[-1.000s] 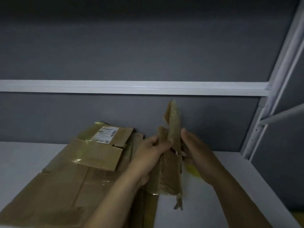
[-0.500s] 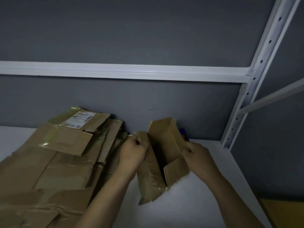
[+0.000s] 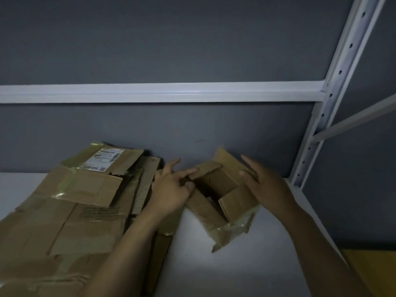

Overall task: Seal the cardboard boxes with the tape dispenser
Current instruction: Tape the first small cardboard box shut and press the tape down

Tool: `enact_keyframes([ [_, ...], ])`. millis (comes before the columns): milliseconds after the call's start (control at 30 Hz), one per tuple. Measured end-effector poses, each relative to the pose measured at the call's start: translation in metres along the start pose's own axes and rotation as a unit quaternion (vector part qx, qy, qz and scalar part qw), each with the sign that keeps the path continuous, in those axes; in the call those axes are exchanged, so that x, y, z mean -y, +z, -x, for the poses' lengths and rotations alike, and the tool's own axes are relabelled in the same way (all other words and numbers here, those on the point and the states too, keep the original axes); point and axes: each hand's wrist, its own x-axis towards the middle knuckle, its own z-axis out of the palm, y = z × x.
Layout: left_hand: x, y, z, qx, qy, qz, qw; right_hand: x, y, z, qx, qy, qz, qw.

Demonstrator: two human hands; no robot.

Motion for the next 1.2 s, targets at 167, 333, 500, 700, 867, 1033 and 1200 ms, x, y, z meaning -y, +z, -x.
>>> enact_keyframes([
  [167,0.007,-0.011,-0.009,0.105,0.074,0.029,0.991,-0.013,0.004,0.011,0.016,-0.007,-0.037,0.999],
  [333,0.020,-0.036,-0.028,0.312,0.141,-0.078,0.936,-0.020,0.006,0.007,-0.005,0.002,-0.010,1.000],
  [500,0.005,-0.027,-0.037,0.114,0.163,-0.056,0.979,-0.023,0.013,0.007,-0.007,0.007,-0.001,1.000],
  [700,0.004,0.008,-0.036,0.028,0.096,-0.020,0.995,-0.017,0.012,0.018,-0.026,0.008,-0.187,0.982],
  [867,0.011,0.028,-0.025,0.003,0.045,0.051,0.998,-0.010,0.015,0.038,0.105,-0.044,-0.101,0.988],
  [1033,0.008,0.025,-0.008,-0.004,0.086,-0.034,0.996,-0.026,0.017,0.042,0.142,-0.063,-0.017,0.988],
  [1200,0.014,0.019,0.014,0.054,0.082,-0.049,0.994,-0.042,0.036,0.042,0.160,-0.073,-0.042,0.984],
])
